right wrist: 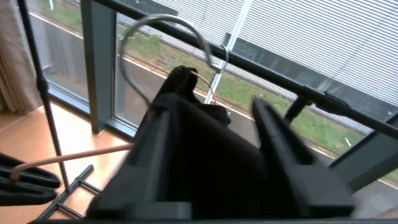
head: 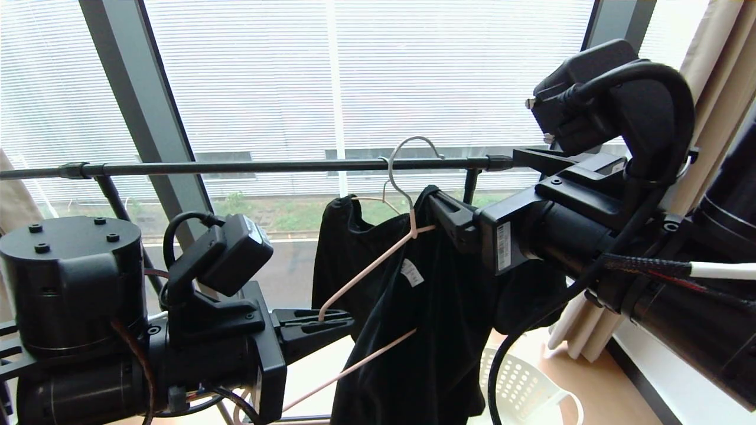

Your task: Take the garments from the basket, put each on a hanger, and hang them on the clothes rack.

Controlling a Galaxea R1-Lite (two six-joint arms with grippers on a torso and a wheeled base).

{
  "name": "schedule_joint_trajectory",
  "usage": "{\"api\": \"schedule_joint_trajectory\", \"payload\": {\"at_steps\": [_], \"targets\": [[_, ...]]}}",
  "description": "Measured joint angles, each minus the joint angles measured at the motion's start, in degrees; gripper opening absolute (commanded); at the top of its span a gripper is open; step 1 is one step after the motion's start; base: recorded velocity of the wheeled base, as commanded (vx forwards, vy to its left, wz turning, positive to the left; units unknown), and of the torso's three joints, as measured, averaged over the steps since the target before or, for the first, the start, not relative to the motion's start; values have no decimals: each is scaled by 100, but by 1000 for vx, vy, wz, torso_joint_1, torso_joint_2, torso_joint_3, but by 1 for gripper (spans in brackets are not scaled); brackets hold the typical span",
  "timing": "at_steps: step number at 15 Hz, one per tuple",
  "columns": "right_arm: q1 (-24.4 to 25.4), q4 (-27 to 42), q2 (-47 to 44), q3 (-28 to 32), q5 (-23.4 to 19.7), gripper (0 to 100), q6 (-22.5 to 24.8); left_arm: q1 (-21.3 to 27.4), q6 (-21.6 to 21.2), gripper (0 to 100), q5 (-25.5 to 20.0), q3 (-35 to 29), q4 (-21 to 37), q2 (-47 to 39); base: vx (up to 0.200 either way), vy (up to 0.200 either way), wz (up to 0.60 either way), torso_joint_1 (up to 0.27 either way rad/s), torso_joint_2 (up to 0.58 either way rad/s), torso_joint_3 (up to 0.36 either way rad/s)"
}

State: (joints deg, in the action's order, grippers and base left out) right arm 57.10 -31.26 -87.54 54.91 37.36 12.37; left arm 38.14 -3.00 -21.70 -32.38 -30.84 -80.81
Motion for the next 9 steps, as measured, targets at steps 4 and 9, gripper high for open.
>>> {"api": "schedule_joint_trajectory", "payload": {"at_steps": [4,9], "targets": [[-182,35,162,-212,-11,100,35,-88,-4,0,5,29,2,69,0,0,0,0,0,0],[-112,358,238,-436,-173,100,106,-424,-6,0,0,-116,-35,-26,0,0,0,0,0,0]]}}
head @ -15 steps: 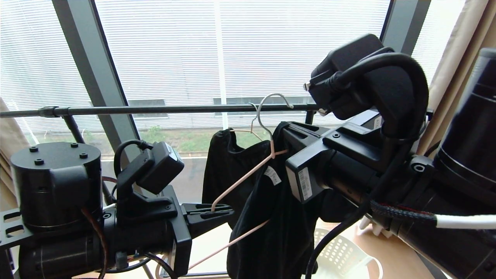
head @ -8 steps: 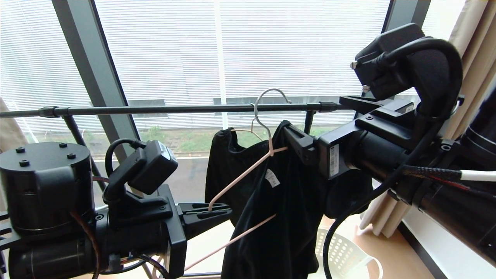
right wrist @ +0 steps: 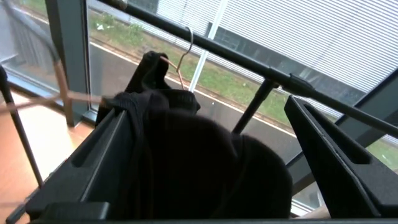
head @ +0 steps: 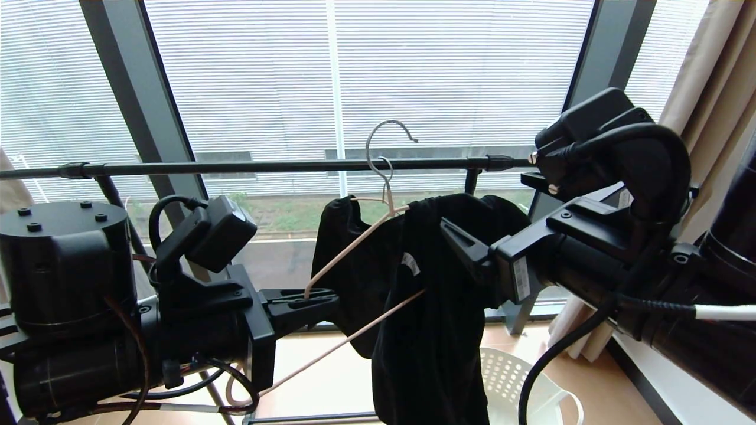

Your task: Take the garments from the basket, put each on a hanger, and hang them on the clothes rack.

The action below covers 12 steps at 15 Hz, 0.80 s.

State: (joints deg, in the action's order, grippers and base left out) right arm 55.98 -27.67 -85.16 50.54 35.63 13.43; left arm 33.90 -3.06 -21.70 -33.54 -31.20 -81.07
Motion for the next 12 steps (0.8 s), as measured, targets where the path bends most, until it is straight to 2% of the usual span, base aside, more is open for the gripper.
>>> {"api": "schedule_joint_trajectory", "payload": {"at_steps": [4,6,8,11,12], "targets": [[85,165,184,-306,-514,100,90,-52,-22,0,-16,52,-90,-55,0,0,0,0,0,0],[83,592,471,-432,-1022,100,167,-61,-35,0,-27,129,-94,-51,0,0,0,0,0,0],[-146,1068,822,-473,-1996,100,257,-41,-46,0,-52,251,-94,-13,0,0,0,0,0,0],[-1287,1901,1198,-140,-3632,100,664,-22,-93,0,-261,380,-94,45,0,0,0,0,0,0],[-1707,2393,1251,139,-4276,100,881,-17,-128,0,-307,402,-96,56,0,0,0,0,0,0]]}}
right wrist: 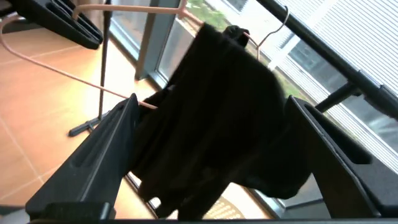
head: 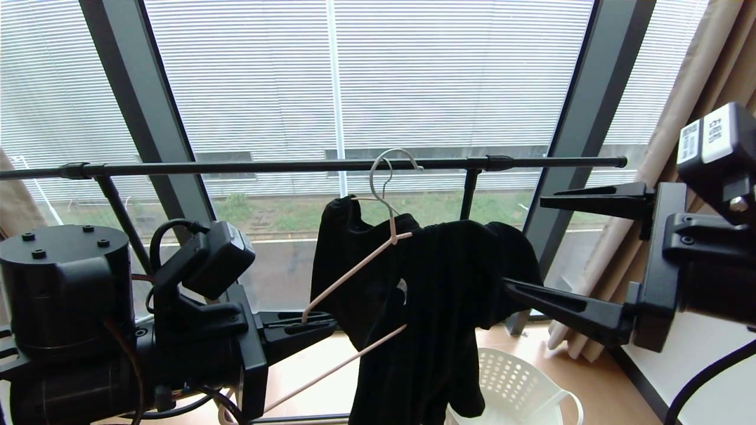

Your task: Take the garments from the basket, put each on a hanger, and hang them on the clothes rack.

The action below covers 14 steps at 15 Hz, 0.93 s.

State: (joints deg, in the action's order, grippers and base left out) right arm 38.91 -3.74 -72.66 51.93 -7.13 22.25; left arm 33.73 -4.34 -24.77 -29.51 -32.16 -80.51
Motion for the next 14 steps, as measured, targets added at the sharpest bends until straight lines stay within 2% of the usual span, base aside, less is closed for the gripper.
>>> {"api": "schedule_joint_trajectory", "payload": {"at_steps": [2,5,6,10,12,14], "targets": [[-631,1028,-52,634,-1017,100,550,30,-37,0,-10,80,-2,20,0,0,0,0,0,0],[-1246,2238,-524,1449,-1971,100,1859,140,-99,0,-21,221,2,90,0,0,0,0,0,0],[-1353,2731,-756,1764,-2187,100,2233,160,-118,0,-68,250,2,129,0,0,0,0,0,0],[-1485,4567,-1632,3266,-2800,100,3134,215,-228,0,-251,394,0,291,0,0,0,0,0,0],[-1502,5375,-2070,4018,-2968,100,3506,254,-233,0,-249,433,4,344,0,0,0,0,0,0],[-1510,5856,-2464,4492,-3023,100,3686,282,-233,0,-256,449,2,378,0,0,0,0,0,0]]}}
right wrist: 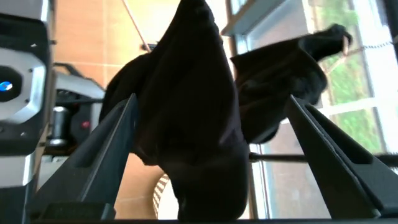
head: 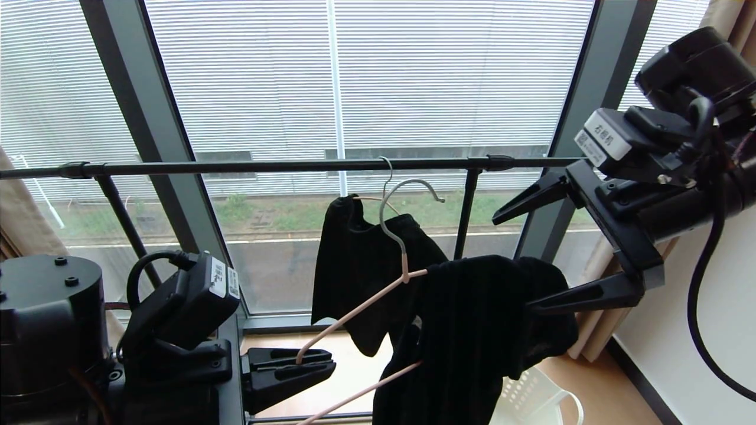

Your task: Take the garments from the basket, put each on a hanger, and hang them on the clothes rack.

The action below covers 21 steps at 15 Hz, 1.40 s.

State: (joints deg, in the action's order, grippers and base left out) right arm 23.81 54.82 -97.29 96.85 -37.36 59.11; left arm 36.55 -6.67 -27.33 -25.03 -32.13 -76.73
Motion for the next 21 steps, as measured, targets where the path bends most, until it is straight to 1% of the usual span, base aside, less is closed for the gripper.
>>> {"api": "schedule_joint_trajectory", "payload": {"at_steps": [2,6,10,11,21], "targets": [[6,340,-358,284,-5,100,99,16,0,0,-1,-2,0,11,0,0,0,0,0,0],[89,369,-764,384,-11,100,112,71,0,0,0,-20,1,18,0,0,0,0,0,0],[265,356,-948,394,-13,100,101,88,-2,0,-1,-18,0,13,0,0,0,0,0,0],[278,361,-962,394,-16,0,96,88,0,0,0,-11,0,7,0,0,0,0,0,0],[297,375,-963,304,-16,0,113,90,27,0,-1,0,-128,-37,0,0,0,0,0,0]]}}
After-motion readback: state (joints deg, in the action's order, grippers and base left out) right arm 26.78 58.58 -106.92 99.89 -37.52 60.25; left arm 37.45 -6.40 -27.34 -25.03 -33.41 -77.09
